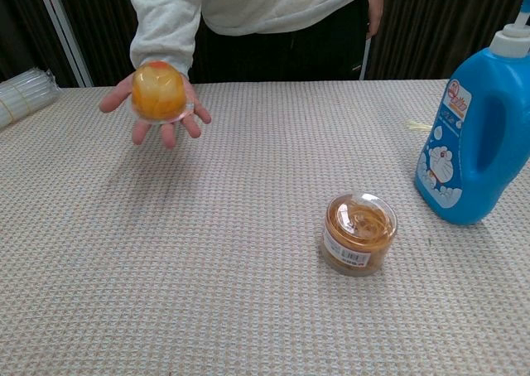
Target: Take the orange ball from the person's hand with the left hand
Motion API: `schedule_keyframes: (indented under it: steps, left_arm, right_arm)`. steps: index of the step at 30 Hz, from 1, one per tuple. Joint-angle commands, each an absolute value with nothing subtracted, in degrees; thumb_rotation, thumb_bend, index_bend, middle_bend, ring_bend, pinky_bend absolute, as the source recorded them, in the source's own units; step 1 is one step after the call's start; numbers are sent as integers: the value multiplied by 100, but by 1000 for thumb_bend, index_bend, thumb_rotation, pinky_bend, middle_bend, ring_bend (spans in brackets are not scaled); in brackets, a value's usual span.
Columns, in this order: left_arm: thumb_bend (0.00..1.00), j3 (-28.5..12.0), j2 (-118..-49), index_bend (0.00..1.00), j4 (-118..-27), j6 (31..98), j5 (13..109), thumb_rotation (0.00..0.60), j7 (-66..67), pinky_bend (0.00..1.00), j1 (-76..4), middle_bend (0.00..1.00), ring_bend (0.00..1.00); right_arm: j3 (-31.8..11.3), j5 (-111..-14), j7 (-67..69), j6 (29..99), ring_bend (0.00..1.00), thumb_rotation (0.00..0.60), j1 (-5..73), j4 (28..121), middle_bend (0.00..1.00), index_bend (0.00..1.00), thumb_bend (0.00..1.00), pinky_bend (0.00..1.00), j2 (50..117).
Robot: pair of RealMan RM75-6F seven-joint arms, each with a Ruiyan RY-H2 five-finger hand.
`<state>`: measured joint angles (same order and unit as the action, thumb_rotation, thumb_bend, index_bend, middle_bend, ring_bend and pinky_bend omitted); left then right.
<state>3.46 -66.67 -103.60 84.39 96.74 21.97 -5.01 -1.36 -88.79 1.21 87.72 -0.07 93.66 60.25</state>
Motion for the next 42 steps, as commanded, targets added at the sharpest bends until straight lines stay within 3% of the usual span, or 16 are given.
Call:
schedule_keyframes:
  steps: [1, 12, 19, 28, 32, 35, 42]
  left_arm:
    - [176, 344, -6666, 0, -10361, 8438, 9674, 600, 2199, 0, -500, 0, 0]
    - [173, 304, -6628, 0, -10432, 8361, 9649, 600, 2200, 0, -555, 0, 0]
    - [181, -235, -6287, 2, -11116, 7822, 8921, 600, 2326, 0, -1007, 0, 0]
    - [210, -1487, -6039, 36, -11770, 6464, 6466, 600, 3591, 0, -2395, 0, 0]
    - [271, -1799, -6263, 36, -11659, 6154, 5200, 600, 4370, 0, -3101, 0, 0]
    - [280, -1953, -6665, 42, -11446, 6265, 3996, 600, 5128, 0, -3799, 0, 0]
    - [288, -2054, -7406, 81, -10862, 6596, 2541, 600, 5906, 15, -4773, 0, 0]
  right_arm:
    - [-137, -8880, 120, 8773, 0, 600, -7, 9367, 0, 115, 112, 0, 6024]
    - [-134, -8892, 115, 8777, 0, 600, -6, 9376, 0, 115, 112, 0, 6026]
    - [-115, -8969, 77, 8676, 0, 600, 72, 9374, 0, 115, 112, 0, 6050]
    - [-100, -8985, 143, 8689, 0, 600, 64, 9362, 0, 115, 112, 0, 6030]
    - [-89, -8991, 137, 8686, 0, 600, 61, 9365, 0, 115, 111, 0, 6027]
    - [-96, -8938, 214, 8684, 0, 600, 47, 9366, 0, 115, 112, 0, 6004]
    - [-80, -8904, 325, 8668, 0, 600, 28, 9375, 0, 115, 112, 0, 5956]
